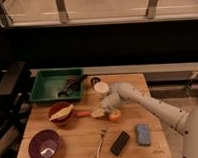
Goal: Place pepper in metal cup
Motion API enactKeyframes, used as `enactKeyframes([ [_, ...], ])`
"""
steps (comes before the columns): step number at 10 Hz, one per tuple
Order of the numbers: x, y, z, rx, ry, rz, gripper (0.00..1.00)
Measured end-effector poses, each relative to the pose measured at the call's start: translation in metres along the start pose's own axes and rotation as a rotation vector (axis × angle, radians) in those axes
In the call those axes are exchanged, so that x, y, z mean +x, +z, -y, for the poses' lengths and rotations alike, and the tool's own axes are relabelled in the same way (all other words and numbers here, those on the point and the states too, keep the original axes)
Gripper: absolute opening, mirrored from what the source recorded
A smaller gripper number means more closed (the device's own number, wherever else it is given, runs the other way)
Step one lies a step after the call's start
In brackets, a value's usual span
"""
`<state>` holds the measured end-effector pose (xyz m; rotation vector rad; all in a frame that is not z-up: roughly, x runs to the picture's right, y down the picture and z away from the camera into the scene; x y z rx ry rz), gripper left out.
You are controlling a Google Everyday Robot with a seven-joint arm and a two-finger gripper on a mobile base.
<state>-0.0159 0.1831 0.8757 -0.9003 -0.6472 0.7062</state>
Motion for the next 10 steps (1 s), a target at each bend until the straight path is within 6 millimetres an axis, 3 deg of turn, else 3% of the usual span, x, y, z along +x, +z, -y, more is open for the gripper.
enactKeyframes([
  [3, 0.0001, -0.0001, 0.0, 0.0, 0.0, 0.0, 0.31],
  [5, 0.0002, -0.0002, 0.0001, 0.0, 0.001, 0.001, 0.08],
  [7, 0.0001, -0.0003, 0.0002, 0.001, 0.0, 0.0, 0.0],
  [10, 0.0001, -0.0004, 0.0004, 0.001, 0.0, 0.001, 0.24],
])
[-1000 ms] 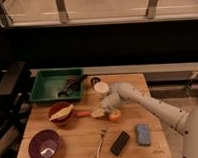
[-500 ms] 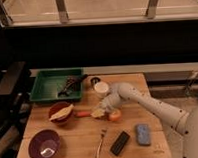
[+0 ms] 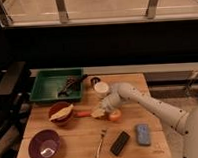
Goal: Place pepper in metal cup
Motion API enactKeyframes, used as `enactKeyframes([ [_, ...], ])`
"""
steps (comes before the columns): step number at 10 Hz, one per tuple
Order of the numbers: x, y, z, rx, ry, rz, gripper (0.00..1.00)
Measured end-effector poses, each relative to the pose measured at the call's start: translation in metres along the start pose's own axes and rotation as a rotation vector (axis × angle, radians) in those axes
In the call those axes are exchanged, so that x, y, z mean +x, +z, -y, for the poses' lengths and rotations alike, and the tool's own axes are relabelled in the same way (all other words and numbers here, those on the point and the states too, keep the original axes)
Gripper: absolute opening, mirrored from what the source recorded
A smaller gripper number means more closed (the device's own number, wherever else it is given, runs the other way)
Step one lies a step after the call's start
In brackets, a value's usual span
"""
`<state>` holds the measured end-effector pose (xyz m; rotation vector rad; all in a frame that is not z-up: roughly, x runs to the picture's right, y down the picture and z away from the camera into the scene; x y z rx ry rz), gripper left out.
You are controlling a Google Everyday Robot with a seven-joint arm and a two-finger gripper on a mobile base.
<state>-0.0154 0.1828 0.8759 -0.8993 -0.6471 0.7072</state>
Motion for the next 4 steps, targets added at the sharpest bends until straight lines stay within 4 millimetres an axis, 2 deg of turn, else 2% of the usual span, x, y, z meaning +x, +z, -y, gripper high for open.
enactKeyframes([
  [2, 0.0, -0.002, -0.002, 0.011, -0.013, -0.003, 0.47],
  [4, -0.01, -0.016, -0.011, 0.055, -0.055, 0.006, 0.65],
])
